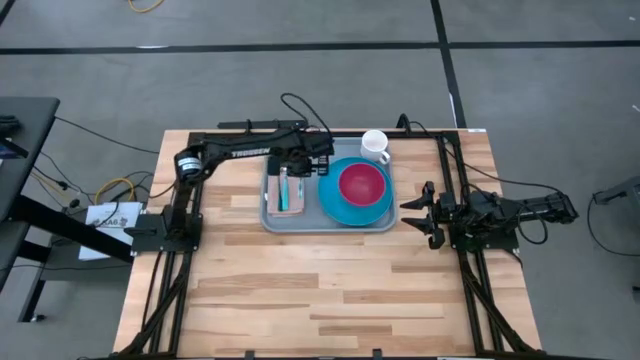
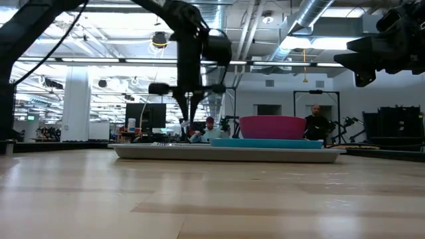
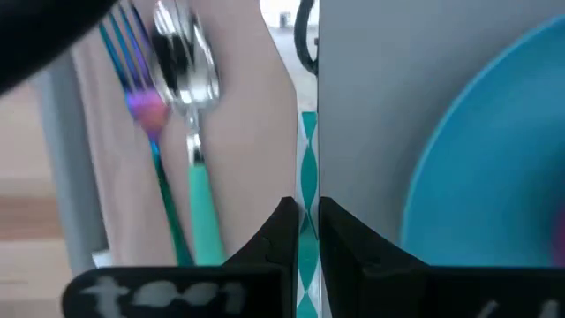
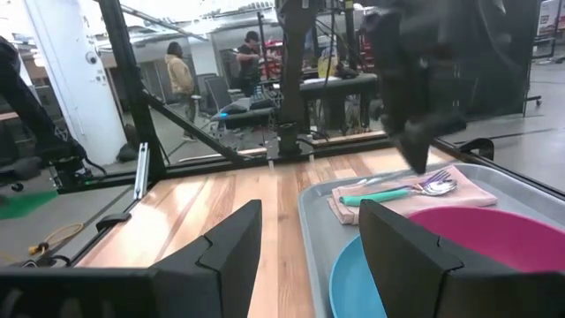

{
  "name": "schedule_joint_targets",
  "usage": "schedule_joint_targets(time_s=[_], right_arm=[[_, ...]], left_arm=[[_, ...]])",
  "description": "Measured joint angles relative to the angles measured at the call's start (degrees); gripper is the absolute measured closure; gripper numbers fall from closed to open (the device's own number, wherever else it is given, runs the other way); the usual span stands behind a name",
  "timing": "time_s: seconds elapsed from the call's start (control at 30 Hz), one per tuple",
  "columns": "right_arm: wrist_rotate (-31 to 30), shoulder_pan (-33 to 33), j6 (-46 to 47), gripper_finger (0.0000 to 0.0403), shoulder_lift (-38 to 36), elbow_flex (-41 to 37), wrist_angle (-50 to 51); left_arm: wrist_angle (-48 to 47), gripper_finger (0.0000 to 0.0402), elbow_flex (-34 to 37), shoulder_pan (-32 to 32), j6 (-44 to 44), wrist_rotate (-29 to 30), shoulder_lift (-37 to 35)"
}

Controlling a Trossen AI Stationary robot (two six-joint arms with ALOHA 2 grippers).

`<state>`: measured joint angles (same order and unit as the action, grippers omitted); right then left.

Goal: Set up tray
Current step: Put the blue knife to the right of the light blue spoon on the napkin on the gray serving tray

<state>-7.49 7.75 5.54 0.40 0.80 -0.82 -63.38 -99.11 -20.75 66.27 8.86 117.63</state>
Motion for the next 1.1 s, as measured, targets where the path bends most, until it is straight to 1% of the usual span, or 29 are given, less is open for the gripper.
schedule_joint_targets(time_s=[0.13, 0.4, 0.6, 0.8, 1.0, 1.1], right_arm=[[0.0, 0.0, 0.0, 0.0221, 0.0, 0.0, 0.0], [0.0, 0.0, 0.0, 0.0221, 0.0, 0.0, 0.0], [0.0, 0.0, 0.0, 0.0221, 0.0, 0.0, 0.0], [0.0, 0.0, 0.0, 0.0221, 0.0, 0.0, 0.0], [0.0, 0.0, 0.0, 0.0221, 0.0, 0.0, 0.0], [0.0, 0.0, 0.0, 0.0221, 0.0, 0.0, 0.0]], left_arm=[[-2.2, 0.0392, 0.0, -0.1, -0.6, -2.6, 3.3], [-5.8, 0.0393, 0.8, -1.3, -2.1, -5.6, 4.2], [-3.3, 0.0393, 0.8, -1.4, -1.0, -5.8, 4.5], [-3.1, 0.0393, 1.2, -2.1, -0.6, -6.7, 4.4], [-2.5, 0.0392, 4.1, -2.2, 0.7, -8.9, 4.4], [-0.9, 0.0387, 5.5, -2.2, 1.0, -9.2, 4.4]])
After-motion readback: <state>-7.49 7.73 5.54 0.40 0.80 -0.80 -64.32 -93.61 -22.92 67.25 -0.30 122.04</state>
